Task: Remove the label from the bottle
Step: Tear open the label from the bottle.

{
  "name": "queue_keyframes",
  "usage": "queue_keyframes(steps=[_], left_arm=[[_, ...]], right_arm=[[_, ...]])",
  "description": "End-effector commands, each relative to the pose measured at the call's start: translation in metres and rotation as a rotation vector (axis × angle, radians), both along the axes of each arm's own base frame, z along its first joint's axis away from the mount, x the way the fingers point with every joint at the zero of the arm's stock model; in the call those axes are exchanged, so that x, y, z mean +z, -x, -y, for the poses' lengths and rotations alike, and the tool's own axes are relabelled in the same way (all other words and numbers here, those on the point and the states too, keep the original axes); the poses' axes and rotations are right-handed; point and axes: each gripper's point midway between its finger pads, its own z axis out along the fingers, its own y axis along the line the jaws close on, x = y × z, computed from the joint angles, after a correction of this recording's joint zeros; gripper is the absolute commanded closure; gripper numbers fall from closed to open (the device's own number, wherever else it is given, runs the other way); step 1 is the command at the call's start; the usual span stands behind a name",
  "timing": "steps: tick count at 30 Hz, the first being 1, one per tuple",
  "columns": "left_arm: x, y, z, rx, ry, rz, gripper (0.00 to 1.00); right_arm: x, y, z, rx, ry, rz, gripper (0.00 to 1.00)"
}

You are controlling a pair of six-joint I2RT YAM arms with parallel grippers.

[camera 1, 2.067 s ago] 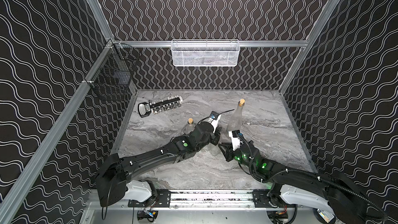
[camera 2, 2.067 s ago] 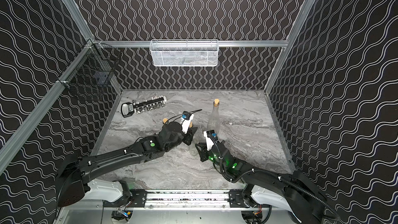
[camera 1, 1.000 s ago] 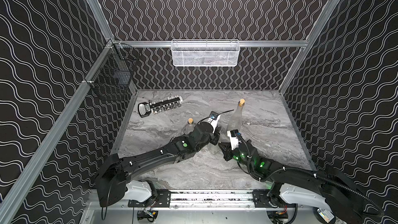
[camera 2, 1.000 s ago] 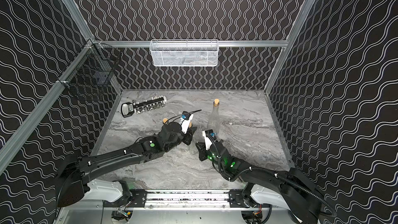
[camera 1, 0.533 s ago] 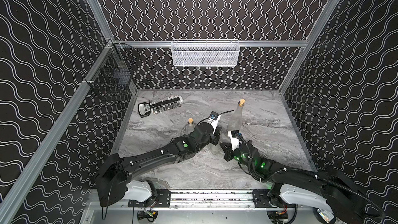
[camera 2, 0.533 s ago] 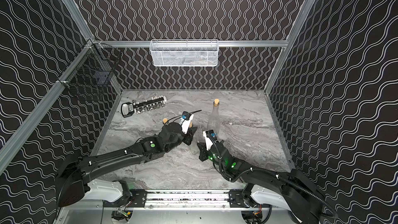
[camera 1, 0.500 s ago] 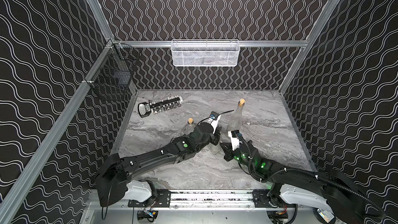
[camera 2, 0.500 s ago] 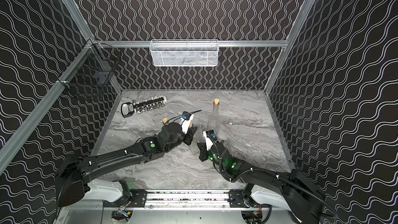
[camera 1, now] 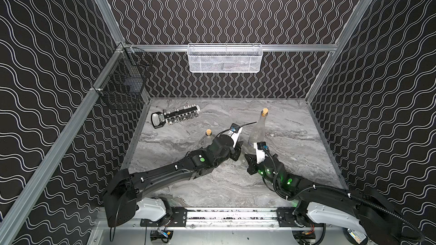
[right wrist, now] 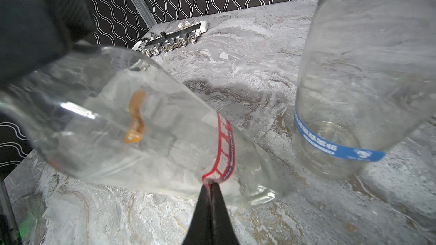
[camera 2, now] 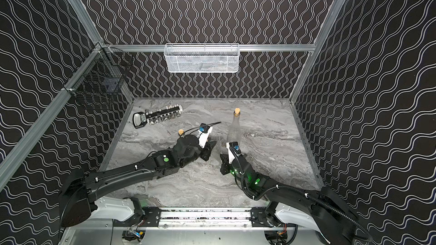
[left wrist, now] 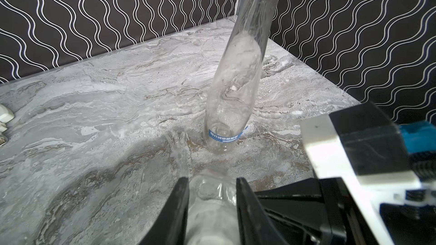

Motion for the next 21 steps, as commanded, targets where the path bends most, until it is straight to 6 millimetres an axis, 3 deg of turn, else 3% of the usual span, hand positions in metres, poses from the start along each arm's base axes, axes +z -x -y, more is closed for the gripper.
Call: queue_keyframes(steps=[1,14,21], left_arm=[[-0.009,0.005,-0.005,-0.017,-0.065,-0.020,1.00],[0.018,-0.002,-0.009,-0.008,-0.129,0.058,1.00],[0.021,-0.003,-0.012,-0.011,-0.164,0.068,1.00]], right_arm=[[0.012,-0.005,0.002,-0.030,-0.028,0.042,1.00],[0.011,0.009,-0.012,0.095,-0.043,0.046,1.00],[0.007,0.011,-0.011,0.100,-0.047,0.037,1.00]])
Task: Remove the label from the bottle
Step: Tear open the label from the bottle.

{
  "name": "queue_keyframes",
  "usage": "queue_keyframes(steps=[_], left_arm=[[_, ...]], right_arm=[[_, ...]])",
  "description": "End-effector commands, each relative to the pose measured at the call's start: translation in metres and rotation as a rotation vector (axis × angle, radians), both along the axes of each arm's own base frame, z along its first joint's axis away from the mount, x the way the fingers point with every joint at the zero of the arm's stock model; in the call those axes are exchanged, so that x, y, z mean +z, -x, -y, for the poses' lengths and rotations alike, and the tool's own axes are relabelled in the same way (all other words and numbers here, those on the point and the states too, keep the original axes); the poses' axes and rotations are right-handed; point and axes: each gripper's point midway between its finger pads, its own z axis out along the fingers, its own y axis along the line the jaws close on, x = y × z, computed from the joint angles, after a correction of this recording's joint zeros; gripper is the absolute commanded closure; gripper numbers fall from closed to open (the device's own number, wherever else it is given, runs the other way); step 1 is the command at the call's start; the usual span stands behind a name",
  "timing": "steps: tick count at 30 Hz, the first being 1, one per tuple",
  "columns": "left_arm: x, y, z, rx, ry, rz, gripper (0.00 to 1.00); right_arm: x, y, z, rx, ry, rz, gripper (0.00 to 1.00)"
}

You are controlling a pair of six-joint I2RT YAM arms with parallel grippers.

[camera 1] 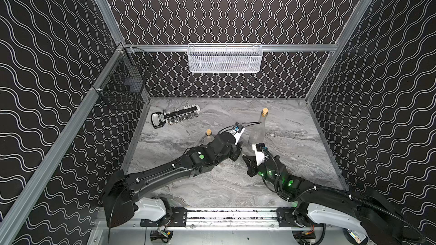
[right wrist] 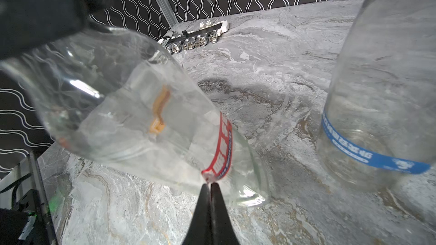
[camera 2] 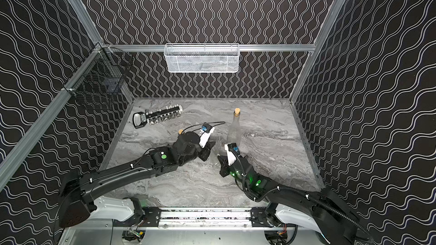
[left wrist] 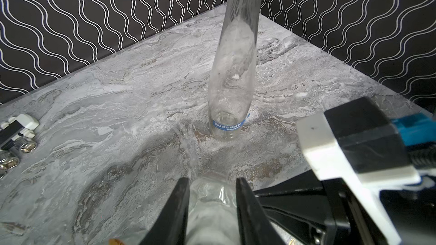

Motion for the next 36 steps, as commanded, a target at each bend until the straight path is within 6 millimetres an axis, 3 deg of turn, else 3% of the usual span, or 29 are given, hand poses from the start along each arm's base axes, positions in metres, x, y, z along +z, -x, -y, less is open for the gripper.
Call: queue_keyframes(steps=[1,13,36], left_arm=[[0.007,-0.007,-0.006,0.023,-0.036,0.051,1.00],[0.007,-0.008,-0.009,0.024,-0.082,0.050,1.00],[-0.008,0.001,0.005,-0.166,-0.184,-0.015,1.00]], right_arm=[[0.003,0.000,0.000,0.001,-0.016,0.017,1.00],[0.002,0.005,0.000,0.025,-0.023,0.026,1.00],[-0.002,0.007,0.013,-0.002,0.014,0.042,1.00]])
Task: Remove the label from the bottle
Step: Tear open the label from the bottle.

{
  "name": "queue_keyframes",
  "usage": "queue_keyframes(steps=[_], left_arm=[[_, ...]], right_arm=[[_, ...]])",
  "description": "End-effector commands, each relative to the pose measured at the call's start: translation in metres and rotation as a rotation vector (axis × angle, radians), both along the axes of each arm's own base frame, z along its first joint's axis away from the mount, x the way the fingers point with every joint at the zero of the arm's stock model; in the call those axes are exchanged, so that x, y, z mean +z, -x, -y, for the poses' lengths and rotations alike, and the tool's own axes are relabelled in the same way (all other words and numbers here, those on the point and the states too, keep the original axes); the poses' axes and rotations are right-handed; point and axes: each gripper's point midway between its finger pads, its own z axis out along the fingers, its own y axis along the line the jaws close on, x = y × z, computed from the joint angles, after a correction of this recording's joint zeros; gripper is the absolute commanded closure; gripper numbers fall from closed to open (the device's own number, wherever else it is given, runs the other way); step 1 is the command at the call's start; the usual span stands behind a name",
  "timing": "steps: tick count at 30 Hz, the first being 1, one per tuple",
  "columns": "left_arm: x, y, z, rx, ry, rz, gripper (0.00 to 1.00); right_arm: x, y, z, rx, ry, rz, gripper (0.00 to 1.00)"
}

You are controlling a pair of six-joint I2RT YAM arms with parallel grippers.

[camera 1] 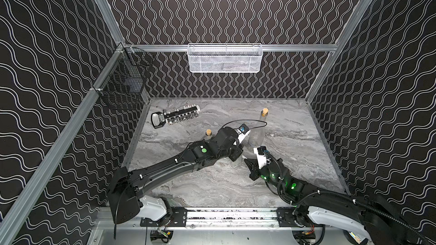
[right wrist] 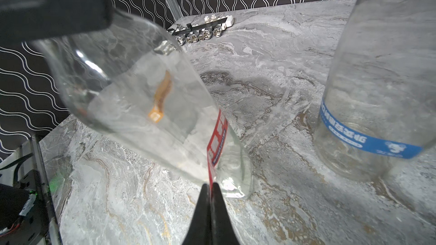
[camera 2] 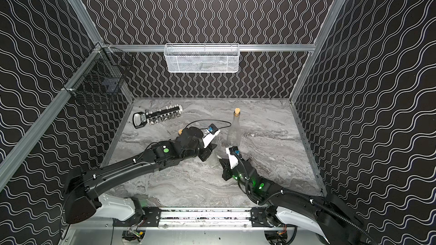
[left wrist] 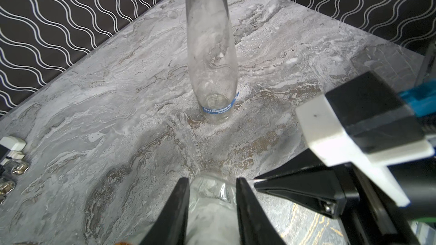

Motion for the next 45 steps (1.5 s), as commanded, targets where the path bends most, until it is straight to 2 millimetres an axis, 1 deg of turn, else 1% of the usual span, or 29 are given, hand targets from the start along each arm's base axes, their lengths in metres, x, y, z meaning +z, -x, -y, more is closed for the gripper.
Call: queue_keyframes(steps=[1,9,13,29,45], left_arm=[[0.000,-0.003,-0.005,-0.012,-0.049,0.023,1.00],[-0.005,0.001,0.001,-0.059,-0.073,-0.015,1.00],[-0.007,0.004,0.002,-0.078,-0.078,-0.029,1.00],[-0.011,0.012,-0.001,-0.114,-0.087,-0.045,1.00],[-0.020,0.019,0.003,-0.164,-0.111,-0.085,1.00]], right_arm=[[0.005,-0.005,0.005,-0.042,-0.005,0.021,1.00],[0.007,-0.009,0.006,-0.053,0.014,0.035,1.00],[0.007,-0.013,0.009,-0.082,0.023,0.038,1.00],[0.005,-0.020,0.017,-0.143,0.038,0.040,1.00],[0.002,-0.026,0.029,-0.198,0.042,0.035,1.00]])
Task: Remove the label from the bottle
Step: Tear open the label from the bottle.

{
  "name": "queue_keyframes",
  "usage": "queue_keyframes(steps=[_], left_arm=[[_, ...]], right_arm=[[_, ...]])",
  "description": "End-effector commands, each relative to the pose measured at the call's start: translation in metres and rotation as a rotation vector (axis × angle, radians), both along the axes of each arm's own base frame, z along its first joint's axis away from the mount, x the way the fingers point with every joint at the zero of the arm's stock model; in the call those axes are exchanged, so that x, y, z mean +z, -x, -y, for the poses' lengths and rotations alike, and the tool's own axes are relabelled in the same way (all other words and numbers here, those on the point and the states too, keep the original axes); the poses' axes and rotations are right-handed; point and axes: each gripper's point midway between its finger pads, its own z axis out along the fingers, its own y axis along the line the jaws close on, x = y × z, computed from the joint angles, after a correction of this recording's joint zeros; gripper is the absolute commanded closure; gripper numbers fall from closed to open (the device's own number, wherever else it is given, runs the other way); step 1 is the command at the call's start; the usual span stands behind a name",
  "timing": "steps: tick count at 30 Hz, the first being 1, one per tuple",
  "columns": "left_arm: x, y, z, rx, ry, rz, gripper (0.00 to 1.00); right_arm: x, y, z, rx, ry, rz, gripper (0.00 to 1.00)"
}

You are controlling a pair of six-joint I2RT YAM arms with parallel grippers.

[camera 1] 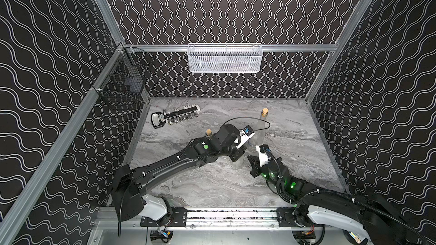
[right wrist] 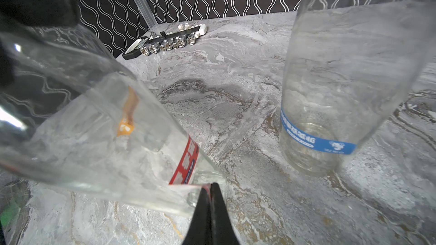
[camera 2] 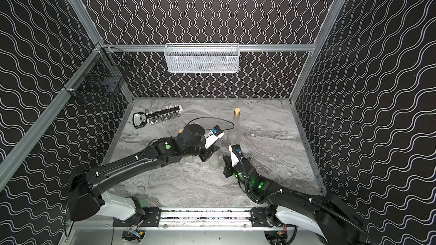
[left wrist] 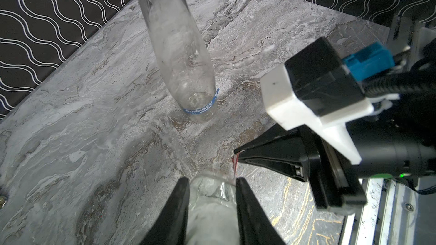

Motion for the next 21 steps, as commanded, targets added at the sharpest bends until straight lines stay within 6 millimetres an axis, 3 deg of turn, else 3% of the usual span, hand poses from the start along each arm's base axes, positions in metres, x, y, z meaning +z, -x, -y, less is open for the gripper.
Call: queue_keyframes(steps=[1,21], left_arm=[[-0.017,0.009,-0.010,-0.023,-0.076,-0.051,1.00],[-0.024,0.020,-0.005,-0.088,-0.100,-0.102,1.00]], right_arm=[[0.004,-0.008,0.012,-0.074,-0.005,0.018,1.00],[-0.003,-0.017,0.021,-0.117,-0.016,-0.016,1.00]])
